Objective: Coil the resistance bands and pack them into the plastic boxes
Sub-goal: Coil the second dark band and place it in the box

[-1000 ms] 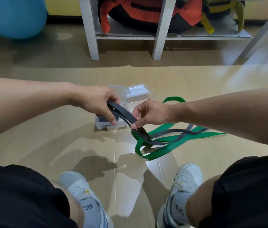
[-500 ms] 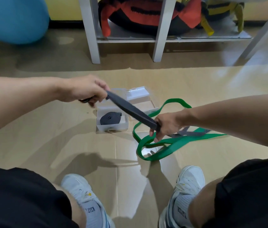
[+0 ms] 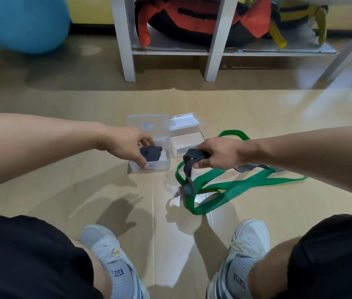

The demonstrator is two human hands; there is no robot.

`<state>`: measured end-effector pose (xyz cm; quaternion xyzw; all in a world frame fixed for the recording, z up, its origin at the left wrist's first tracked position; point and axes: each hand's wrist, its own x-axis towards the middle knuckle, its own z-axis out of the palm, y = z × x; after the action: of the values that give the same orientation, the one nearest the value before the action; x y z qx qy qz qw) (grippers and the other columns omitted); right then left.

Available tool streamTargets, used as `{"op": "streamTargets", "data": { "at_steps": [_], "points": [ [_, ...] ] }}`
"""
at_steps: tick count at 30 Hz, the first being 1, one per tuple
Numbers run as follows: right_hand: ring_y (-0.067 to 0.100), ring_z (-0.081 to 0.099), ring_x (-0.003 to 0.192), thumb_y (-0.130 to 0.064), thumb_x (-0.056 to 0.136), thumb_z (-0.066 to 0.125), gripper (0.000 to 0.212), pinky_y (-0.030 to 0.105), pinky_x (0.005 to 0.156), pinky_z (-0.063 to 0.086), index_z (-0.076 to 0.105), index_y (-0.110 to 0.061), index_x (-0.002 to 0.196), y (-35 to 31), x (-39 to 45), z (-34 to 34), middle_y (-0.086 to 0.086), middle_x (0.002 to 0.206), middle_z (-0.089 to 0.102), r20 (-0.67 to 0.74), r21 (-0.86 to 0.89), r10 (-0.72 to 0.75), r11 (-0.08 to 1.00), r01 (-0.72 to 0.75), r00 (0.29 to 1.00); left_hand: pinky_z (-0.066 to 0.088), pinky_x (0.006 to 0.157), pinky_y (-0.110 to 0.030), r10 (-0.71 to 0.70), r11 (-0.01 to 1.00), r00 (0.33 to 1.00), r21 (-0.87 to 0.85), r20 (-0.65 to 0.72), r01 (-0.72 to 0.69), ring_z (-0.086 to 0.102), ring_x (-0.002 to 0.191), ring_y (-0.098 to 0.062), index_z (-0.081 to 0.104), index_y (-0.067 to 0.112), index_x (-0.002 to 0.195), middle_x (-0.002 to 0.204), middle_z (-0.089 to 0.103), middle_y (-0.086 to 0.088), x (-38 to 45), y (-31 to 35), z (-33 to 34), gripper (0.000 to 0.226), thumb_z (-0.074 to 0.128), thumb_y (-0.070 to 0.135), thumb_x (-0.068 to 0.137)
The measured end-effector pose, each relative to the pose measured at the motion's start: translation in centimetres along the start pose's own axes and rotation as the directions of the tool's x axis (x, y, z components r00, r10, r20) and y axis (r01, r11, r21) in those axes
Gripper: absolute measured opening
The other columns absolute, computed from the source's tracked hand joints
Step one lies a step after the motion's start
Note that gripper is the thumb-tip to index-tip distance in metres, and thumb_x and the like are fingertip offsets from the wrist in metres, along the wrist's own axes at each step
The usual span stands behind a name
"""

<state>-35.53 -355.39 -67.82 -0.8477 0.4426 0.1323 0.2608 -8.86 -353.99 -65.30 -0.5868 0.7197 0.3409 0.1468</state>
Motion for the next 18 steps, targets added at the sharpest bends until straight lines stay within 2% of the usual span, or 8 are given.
{"op": "streamTargets", "data": {
  "at_steps": [3, 8, 10, 12, 13, 14, 16, 18],
  "points": [
    [0.018, 0.049, 0.068, -0.04, 0.097, 0.061, 0.029, 0.02, 0.052, 0.032, 0.06, -0.011, 0.093, -0.7, -0.2, -0.3, -0.004, 0.071, 0.055, 0.021, -0.072, -0.042, 0.996, 0.043, 0.999, 0.039, 0.106, -0.025, 0.056, 0.996, 0.998, -0.066, -0.034, -0.059, 0.048, 0.138, -0.016, 0.042, 0.03, 0.151, 0.151, 0.05, 0.007, 0.2, 1.1, 0.2, 0.08, 0.083, 0.039, 0.083],
    [0.001, 0.048, 0.059, -0.036, 0.098, 0.057, 0.018, 0.015, 0.053, 0.034, 0.052, -0.027, 0.083, -2.7, -1.4, -1.3, -0.01, 0.061, 0.05, -0.021, -0.201, -0.212, 0.958, 0.204, 0.977, 0.027, 0.112, -0.022, 0.149, 0.985, 0.988, -0.086, -0.033, -0.151, 0.029, 0.148, -0.009, 0.026, 0.04, 0.158, 0.161, 0.033, 0.018, -0.3, 2.4, 0.6, 0.104, 0.089, 0.034, 0.075],
    [-0.003, 0.049, 0.058, -0.031, 0.096, 0.058, 0.019, 0.017, 0.051, 0.032, 0.047, -0.034, 0.081, -3.4, -1.8, -1.5, -0.012, 0.056, 0.047, -0.057, -0.222, -0.261, 0.944, 0.242, 0.964, 0.03, 0.111, -0.022, 0.166, 0.984, 0.986, -0.073, -0.004, -0.166, 0.036, 0.139, -0.003, 0.053, 0.043, 0.14, 0.148, 0.041, 0.027, -0.5, 2.6, 0.7, 0.076, 0.09, 0.032, 0.075],
    [-0.003, 0.05, 0.057, -0.028, 0.096, 0.059, 0.016, 0.018, 0.052, 0.032, 0.051, -0.031, 0.082, -3.3, -1.7, -1.5, -0.013, 0.057, 0.048, -0.159, -0.128, -0.263, 0.961, 0.244, 0.952, 0.04, 0.093, -0.018, 0.184, 0.976, 0.981, -0.129, 0.055, -0.176, 0.056, 0.11, 0.006, 0.074, 0.031, 0.094, 0.11, 0.063, 0.037, -0.5, 2.6, 0.8, 0.02, 0.086, 0.026, 0.08],
    [-0.002, 0.051, 0.058, -0.029, 0.097, 0.06, 0.014, 0.018, 0.052, 0.033, 0.055, -0.03, 0.083, -3.0, -1.6, -1.5, -0.014, 0.06, 0.051, -0.219, -0.037, -0.235, 0.972, 0.233, 0.947, 0.042, 0.086, -0.018, 0.191, 0.969, 0.978, -0.177, 0.085, -0.174, 0.063, 0.096, 0.005, 0.072, 0.024, 0.08, 0.089, 0.07, 0.031, -0.4, 2.5, 0.7, 0.011, 0.084, 0.023, 0.081],
    [-0.002, 0.052, 0.06, -0.03, 0.098, 0.06, 0.014, 0.017, 0.054, 0.035, 0.058, -0.031, 0.084, -2.5, -1.4, -1.6, -0.014, 0.063, 0.054, -0.266, 0.048, -0.201, 0.974, 0.221, 0.943, 0.045, 0.088, -0.021, 0.187, 0.961, 0.976, -0.227, 0.112, -0.158, 0.067, 0.093, -0.002, 0.071, 0.019, 0.075, 0.082, 0.074, 0.022, -0.4, 2.2, 0.6, 0.013, 0.081, 0.021, 0.082],
    [0.001, 0.054, 0.065, -0.034, 0.099, 0.06, 0.013, 0.019, 0.059, 0.04, 0.062, -0.033, 0.086, -1.3, -1.2, -1.9, -0.013, 0.071, 0.062, -0.292, 0.127, -0.134, 0.976, 0.177, 0.947, 0.046, 0.1, -0.032, 0.171, 0.927, 0.975, -0.357, 0.14, -0.111, 0.073, 0.101, -0.019, 0.068, 0.014, 0.073, 0.091, 0.08, -0.004, -0.4, 1.8, 0.3, 0.016, 0.075, 0.016, 0.087],
    [0.008, 0.054, 0.067, -0.037, 0.1, 0.059, 0.015, 0.023, 0.058, 0.041, 0.065, -0.028, 0.089, 0.2, -1.0, -2.4, -0.01, 0.074, 0.063, -0.26, 0.178, -0.034, 0.981, 0.082, 0.965, 0.048, 0.095, -0.039, 0.14, 0.884, 0.977, -0.465, 0.158, -0.051, 0.074, 0.09, -0.027, 0.064, 0.012, 0.077, 0.084, 0.077, -0.015, -0.5, 1.1, -0.6, 0.016, 0.069, 0.015, 0.093]
  ]
}}
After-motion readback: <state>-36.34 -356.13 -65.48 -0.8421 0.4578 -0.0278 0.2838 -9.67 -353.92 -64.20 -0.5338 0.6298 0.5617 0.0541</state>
